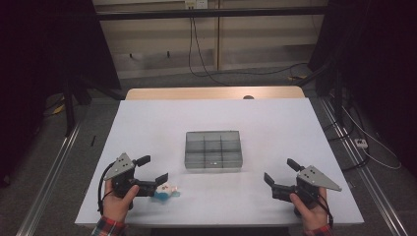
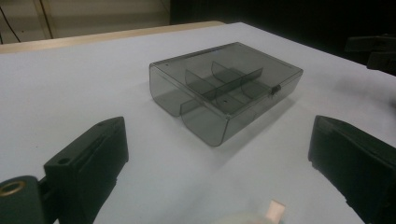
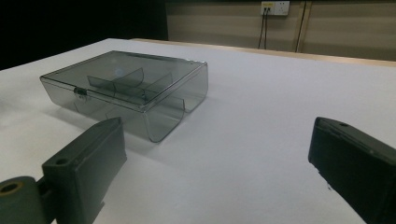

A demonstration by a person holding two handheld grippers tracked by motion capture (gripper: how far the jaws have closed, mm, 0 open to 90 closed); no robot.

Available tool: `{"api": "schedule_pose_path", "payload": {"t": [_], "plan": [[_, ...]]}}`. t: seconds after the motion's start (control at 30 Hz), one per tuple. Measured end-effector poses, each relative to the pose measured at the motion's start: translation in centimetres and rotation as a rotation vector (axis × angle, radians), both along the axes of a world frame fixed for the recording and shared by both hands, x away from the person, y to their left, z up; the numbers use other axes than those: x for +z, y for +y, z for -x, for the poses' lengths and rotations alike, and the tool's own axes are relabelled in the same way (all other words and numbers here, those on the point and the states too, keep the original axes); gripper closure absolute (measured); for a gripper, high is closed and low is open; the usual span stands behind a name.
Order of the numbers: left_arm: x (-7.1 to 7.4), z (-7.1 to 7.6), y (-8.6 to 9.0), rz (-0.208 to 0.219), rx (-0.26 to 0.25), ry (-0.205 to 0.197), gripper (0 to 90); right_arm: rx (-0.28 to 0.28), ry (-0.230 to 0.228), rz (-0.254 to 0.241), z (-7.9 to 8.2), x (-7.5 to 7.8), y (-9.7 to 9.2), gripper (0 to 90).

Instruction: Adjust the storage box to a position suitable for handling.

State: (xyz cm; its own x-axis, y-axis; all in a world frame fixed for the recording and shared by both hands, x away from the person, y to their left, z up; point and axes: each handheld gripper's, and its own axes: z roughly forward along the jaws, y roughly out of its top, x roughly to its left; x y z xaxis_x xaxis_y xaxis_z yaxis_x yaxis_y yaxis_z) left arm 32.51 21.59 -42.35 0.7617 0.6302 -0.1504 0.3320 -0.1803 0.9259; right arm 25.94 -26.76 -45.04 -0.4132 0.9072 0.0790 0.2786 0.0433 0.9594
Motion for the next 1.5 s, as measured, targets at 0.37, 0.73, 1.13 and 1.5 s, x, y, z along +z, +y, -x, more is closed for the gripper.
{"api": "schedule_pose_path", "payload": {"t": [0.37,0.73,1.13,1.5], "plan": [[0.1,-0.4,-0.5,-0.014,-0.001,0.018,4.3,0.0,0.014,-0.004,-0.8,0.3,0.1,4.0],[0.8,-1.7,-1.5,-0.062,-0.015,0.044,5.3,0.023,0.036,0.017,-1.2,0.9,0.6,15.8],[1.0,-3.3,-2.5,-0.075,-0.005,0.059,13.1,0.114,0.116,0.088,-3.4,1.1,3.1,46.9],[1.2,-4.4,-3.4,-0.074,-0.015,0.084,17.7,0.165,0.137,0.081,-4.8,1.3,3.6,78.8]]}}
